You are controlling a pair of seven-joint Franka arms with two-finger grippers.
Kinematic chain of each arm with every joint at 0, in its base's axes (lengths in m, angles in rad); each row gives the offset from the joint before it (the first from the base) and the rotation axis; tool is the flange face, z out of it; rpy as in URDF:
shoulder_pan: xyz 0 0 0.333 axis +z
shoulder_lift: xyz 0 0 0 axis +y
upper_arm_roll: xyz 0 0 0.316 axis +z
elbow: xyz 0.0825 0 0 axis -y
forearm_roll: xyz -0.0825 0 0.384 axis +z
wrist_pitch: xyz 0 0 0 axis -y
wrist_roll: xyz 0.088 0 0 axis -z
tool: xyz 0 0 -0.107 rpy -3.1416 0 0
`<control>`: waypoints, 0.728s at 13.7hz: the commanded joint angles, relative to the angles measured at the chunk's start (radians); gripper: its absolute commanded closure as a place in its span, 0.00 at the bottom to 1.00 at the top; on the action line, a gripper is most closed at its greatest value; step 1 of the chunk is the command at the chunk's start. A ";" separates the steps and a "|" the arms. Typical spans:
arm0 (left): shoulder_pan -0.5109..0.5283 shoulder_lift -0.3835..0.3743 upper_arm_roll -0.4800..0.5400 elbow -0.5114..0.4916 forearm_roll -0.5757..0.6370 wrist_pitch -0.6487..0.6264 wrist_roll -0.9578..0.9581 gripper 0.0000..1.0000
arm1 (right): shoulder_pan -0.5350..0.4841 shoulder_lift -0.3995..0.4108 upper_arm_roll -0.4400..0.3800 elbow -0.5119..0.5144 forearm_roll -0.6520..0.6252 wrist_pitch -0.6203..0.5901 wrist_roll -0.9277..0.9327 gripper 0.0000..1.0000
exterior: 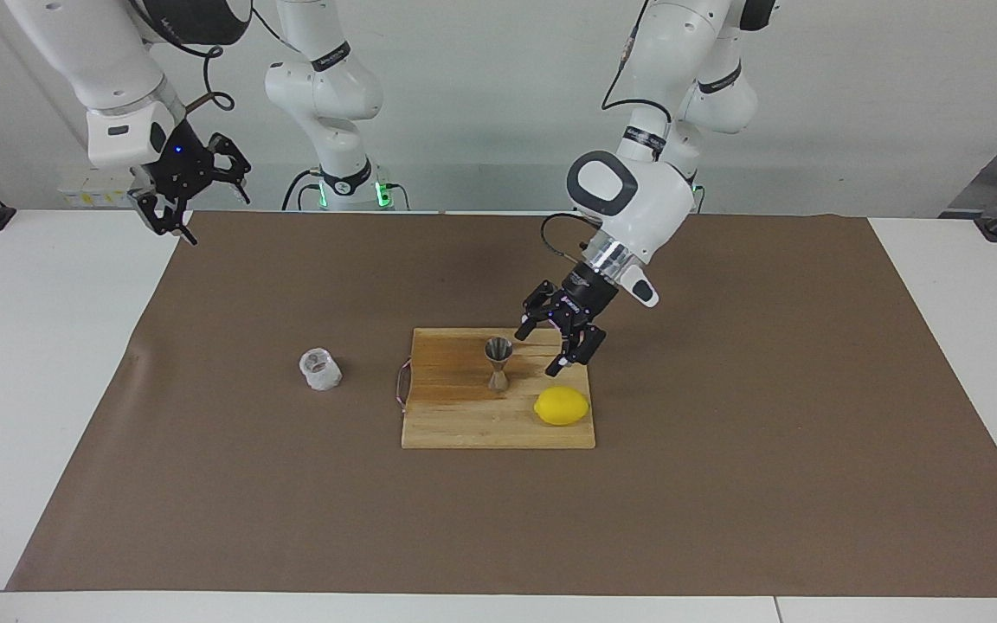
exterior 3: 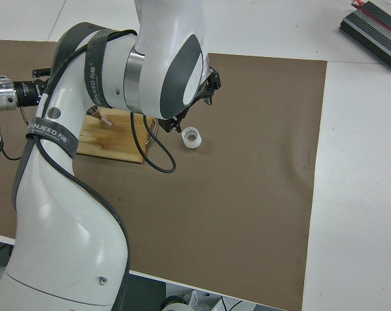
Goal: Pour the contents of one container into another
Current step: 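Open the left gripper and draw it back from the metal cup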
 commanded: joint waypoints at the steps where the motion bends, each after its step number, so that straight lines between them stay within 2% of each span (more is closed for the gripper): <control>1: 0.081 -0.036 -0.004 -0.005 0.143 -0.138 0.010 0.00 | -0.035 -0.037 0.006 -0.110 0.070 0.100 -0.189 0.00; 4: 0.185 -0.033 -0.004 0.077 0.435 -0.366 0.011 0.00 | -0.070 -0.005 0.004 -0.160 0.190 0.155 -0.332 0.00; 6: 0.222 -0.031 -0.005 0.131 0.643 -0.470 0.011 0.00 | -0.105 0.066 0.004 -0.171 0.289 0.165 -0.511 0.00; 8: 0.270 -0.027 -0.005 0.188 0.747 -0.562 0.013 0.00 | -0.134 0.142 0.004 -0.176 0.345 0.168 -0.620 0.00; 10: 0.361 -0.027 -0.005 0.257 0.758 -0.709 0.027 0.00 | -0.150 0.219 0.004 -0.179 0.421 0.183 -0.745 0.00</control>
